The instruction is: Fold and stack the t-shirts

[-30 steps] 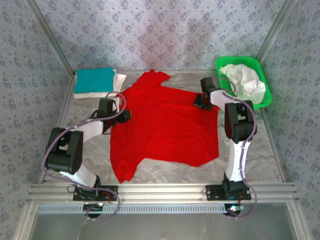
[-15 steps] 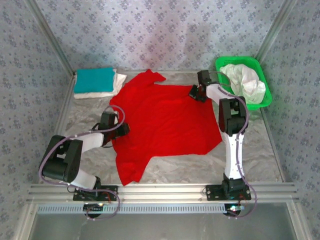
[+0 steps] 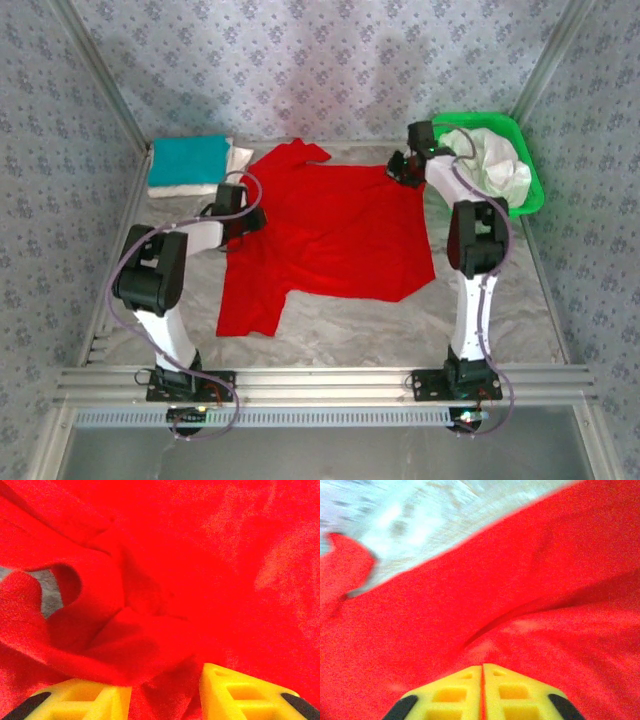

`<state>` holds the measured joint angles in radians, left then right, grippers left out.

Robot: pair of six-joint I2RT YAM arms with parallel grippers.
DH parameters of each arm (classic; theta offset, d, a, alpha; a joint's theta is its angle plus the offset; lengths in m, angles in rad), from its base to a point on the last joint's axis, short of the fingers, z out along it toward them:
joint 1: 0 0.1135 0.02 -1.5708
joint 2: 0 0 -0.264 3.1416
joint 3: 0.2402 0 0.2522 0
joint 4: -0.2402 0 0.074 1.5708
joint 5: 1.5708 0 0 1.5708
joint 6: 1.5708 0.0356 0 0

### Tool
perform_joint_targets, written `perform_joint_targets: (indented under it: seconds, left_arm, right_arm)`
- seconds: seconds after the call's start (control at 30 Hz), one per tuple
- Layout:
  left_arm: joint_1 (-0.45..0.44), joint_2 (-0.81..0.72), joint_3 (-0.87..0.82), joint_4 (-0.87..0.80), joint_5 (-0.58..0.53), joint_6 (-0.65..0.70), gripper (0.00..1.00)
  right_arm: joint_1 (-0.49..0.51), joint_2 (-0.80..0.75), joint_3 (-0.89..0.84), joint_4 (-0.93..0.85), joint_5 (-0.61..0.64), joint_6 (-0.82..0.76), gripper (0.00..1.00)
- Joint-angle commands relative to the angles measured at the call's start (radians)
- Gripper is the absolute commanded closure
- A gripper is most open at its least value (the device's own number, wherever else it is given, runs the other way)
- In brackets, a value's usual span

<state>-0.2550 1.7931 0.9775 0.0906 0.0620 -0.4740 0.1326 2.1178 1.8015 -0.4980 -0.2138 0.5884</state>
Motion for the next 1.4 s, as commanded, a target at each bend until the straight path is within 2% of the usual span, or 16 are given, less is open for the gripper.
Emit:
perform_joint_targets:
  seconds: [0.0,0.07,0.2,0.33,0.43,0.5,0.6,0.83,0.93,1.23,1.37]
  left_arm:
    - [-0.003,-0.203,-0.086,-0.092,-0.051,0.002,0.54]
    - [-0.003,-0.34,-0.145,-0.174,-0.075,-0.008,0.43]
    - [-0.003,-0.588,-0.206,-0.488,-0.088,-0.094,0.38]
    - [-0.003,-0.774,-0.271,-0.832,-0.084,-0.253,0.31]
    - [-0.003,-0.915,-0.379,-0.919,-0.053,-0.407,0.26]
    - [-0.004,-0.966,-0.43,-0.946,-0.03,-0.479,0.26]
    - [-0.003,-0.994,-0.47,-0.966,0.001,-0.525,0.27]
    - [-0.015,-0.991,-0.466,-1.076,-0.015,-0.552,0.32]
    - [-0.042,-0.961,-0.448,-1.14,-0.06,-0.545,0.34]
    - [-0.08,-0.906,-0.472,-0.984,-0.03,-0.563,0.41]
    - [-0.103,-0.825,-0.464,-0.946,-0.008,-0.549,0.43]
  right_arm:
    - [-0.001,-0.249,-0.117,-0.02,-0.003,-0.063,0.82]
    - [0.012,-0.378,-0.258,0.019,-0.008,-0.054,0.78]
    - [0.046,-0.653,-0.59,0.105,0.016,-0.031,0.75]
    - [0.068,-0.845,-0.848,0.101,0.136,-0.035,0.75]
    - [0.07,-0.92,-0.949,0.096,0.175,-0.041,0.75]
    - [0.072,-0.93,-0.98,0.099,0.184,-0.059,0.75]
    - [0.071,-0.912,-0.995,0.102,0.19,-0.076,0.75]
    - [0.068,-0.88,-1.0,0.131,0.193,-0.114,0.75]
    - [0.066,-0.878,-1.013,0.152,0.195,-0.124,0.74]
    - [0.034,-0.834,-1.065,0.204,0.158,-0.154,0.74]
    - [0.011,-0.815,-1.068,0.222,0.14,-0.169,0.73]
